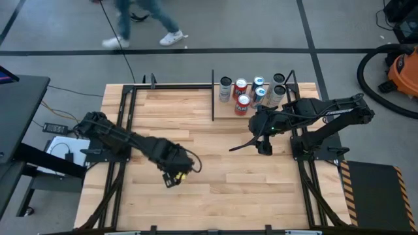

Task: Place canned beverage on shelf
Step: Put the white blue soda can on the shelf aligned with the other white blue soda can

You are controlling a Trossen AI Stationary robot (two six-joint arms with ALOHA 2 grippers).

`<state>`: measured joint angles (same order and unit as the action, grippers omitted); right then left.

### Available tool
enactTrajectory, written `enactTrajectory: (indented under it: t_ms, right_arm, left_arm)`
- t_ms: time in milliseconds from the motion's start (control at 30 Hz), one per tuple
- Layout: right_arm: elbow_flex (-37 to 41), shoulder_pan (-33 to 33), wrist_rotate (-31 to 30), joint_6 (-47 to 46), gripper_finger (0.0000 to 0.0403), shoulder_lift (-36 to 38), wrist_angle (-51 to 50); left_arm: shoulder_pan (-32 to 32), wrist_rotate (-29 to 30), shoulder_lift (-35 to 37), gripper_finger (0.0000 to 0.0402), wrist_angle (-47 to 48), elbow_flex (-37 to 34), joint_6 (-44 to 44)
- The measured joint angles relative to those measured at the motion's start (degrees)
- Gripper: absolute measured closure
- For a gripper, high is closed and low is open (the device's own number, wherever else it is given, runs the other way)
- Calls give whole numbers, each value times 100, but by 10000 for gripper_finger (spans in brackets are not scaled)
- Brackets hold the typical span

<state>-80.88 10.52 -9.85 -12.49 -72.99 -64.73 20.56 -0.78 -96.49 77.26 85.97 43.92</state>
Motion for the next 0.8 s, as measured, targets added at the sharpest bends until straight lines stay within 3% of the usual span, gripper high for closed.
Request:
enactTrajectory:
  t_ms: [467,800]
  right_arm:
    - [0,-22,-274,73,45,0,0]
    - [0,-83,-699,111,45,0,0]
  left_arm:
    - [-1549,17,2,152,-438,0,-4196]
    - [-2015,211,7,152,-1786,2,-7350]
